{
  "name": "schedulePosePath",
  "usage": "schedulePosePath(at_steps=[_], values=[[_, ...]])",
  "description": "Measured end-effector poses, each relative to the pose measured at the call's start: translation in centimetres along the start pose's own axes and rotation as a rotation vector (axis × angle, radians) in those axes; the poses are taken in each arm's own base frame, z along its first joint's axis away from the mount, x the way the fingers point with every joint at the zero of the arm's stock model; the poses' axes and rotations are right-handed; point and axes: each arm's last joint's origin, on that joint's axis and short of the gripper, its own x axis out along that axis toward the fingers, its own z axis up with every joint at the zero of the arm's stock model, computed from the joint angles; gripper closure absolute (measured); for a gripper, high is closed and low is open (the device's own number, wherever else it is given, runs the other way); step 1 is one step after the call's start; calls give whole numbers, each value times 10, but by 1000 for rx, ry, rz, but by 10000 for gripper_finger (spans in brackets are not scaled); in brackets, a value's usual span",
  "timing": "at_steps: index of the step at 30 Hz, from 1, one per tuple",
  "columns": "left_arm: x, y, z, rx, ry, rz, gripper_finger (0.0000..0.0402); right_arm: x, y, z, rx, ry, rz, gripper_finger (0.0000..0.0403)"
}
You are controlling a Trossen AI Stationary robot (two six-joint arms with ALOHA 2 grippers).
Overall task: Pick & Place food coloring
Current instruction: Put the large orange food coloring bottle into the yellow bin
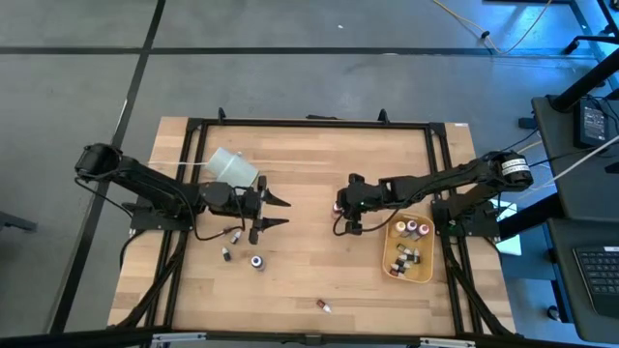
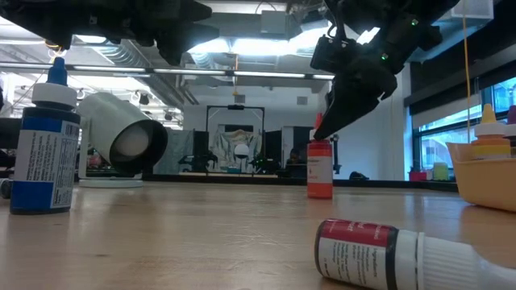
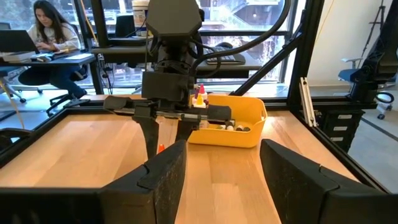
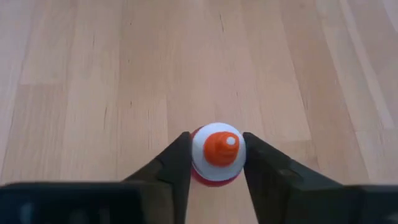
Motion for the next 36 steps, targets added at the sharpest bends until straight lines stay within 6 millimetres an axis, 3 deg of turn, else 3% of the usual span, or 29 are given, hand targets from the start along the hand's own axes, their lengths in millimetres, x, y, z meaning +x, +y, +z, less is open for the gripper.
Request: schedulePosePath(at_steps=[9, 14, 18, 22, 27, 36], values=[[0, 0, 0, 0, 0, 0, 197, -7, 5, 4, 18, 2, 18, 283], [0, 0, 0, 1, 7, 0, 201, -52, 31, 25, -10, -53, 111, 283], [0, 0, -1, 2, 11, 0, 199, -98, 53, 26, 24, -64, 202, 283], [0, 0, -1, 2, 11, 1, 197, -133, 73, 7, 93, -35, 269, 283], [0, 0, -1, 2, 13, 1, 200, -167, 87, -23, 189, 22, 191, 283], [0, 0, -1, 2, 13, 1, 197, -195, 92, -64, 314, 130, 43, 280]])
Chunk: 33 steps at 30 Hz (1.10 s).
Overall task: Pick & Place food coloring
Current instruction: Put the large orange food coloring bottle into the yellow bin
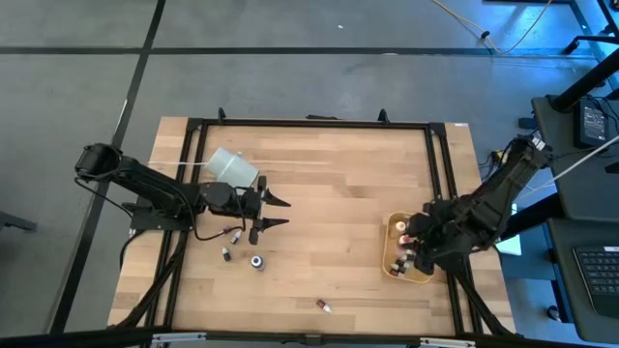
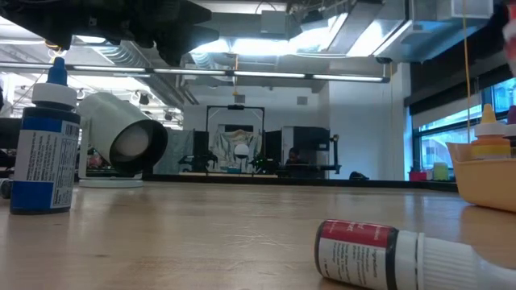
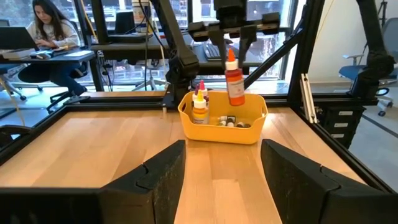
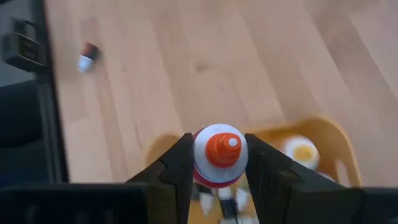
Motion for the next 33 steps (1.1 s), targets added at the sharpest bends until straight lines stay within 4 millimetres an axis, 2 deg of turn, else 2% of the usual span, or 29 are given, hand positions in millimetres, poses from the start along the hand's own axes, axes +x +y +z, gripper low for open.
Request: schedulePosePath(at_steps=[7, 21, 33], values=[[0, 0, 0, 0, 0, 0, 201, 1, -8, -18, 82, 88, -186, 279], [0, 0, 0, 17, 0, 0, 201, 37, 18, -36, 0, 121, -367, 277], [0, 0, 0, 17, 0, 0, 200, 59, 27, -45, -15, 124, -482, 277]])
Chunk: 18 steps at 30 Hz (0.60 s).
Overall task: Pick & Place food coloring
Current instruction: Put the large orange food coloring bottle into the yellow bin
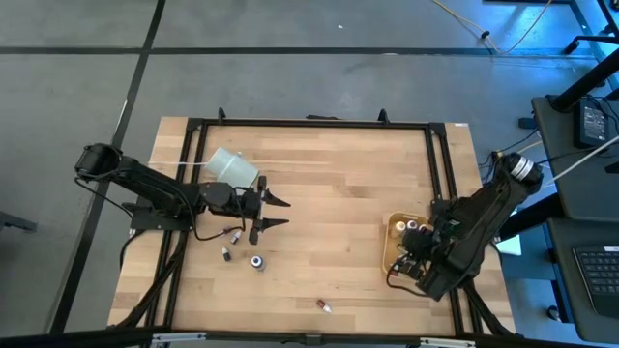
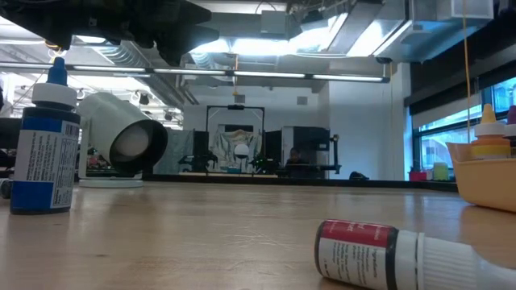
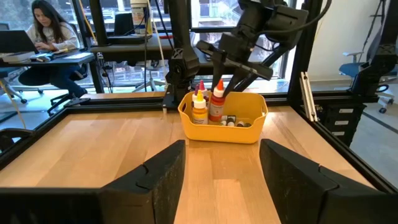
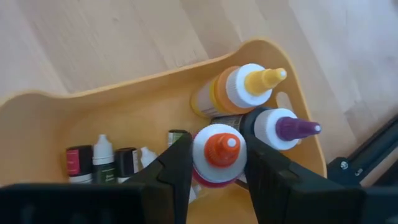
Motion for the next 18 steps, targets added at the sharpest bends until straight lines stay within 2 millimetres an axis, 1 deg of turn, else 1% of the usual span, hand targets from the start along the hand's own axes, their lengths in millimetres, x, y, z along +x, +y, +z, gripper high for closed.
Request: schedulePosePath(at_steps=[13, 18], values=[[0, 0, 0, 0, 0, 0, 199, 8, 10, -3, -16, -22, -33, 277], [0, 0, 0, 0, 1, 0, 200, 9, 11, -2, 0, -27, -31, 277]])
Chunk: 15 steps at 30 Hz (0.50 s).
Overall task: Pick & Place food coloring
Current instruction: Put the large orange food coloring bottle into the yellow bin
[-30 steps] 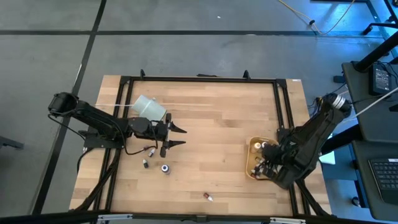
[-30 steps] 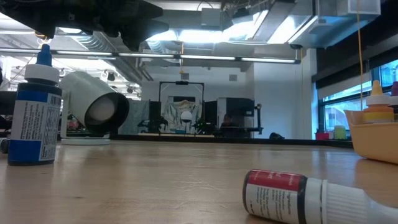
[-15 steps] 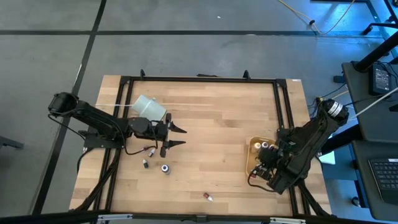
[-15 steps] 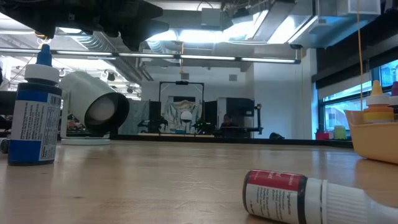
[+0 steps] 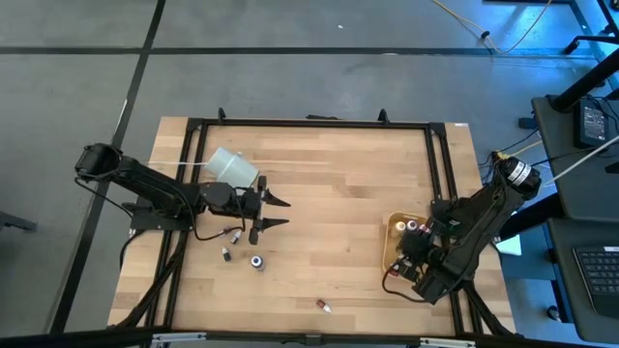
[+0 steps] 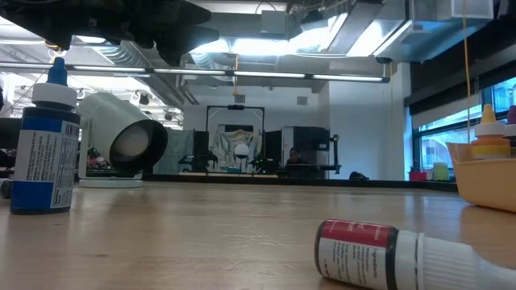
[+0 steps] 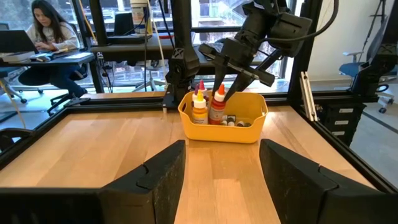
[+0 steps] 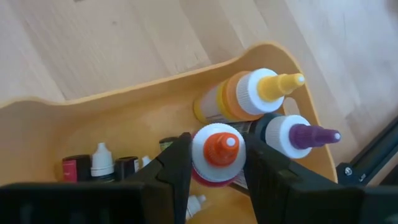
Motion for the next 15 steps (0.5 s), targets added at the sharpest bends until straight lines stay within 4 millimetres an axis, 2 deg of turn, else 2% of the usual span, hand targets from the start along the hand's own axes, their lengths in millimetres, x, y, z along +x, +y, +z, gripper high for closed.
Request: schedulePosePath(at_steps=[15], values=[[0, 0, 0, 0, 1, 0, 199, 18, -3, -11, -3, 29, -22, 250]])
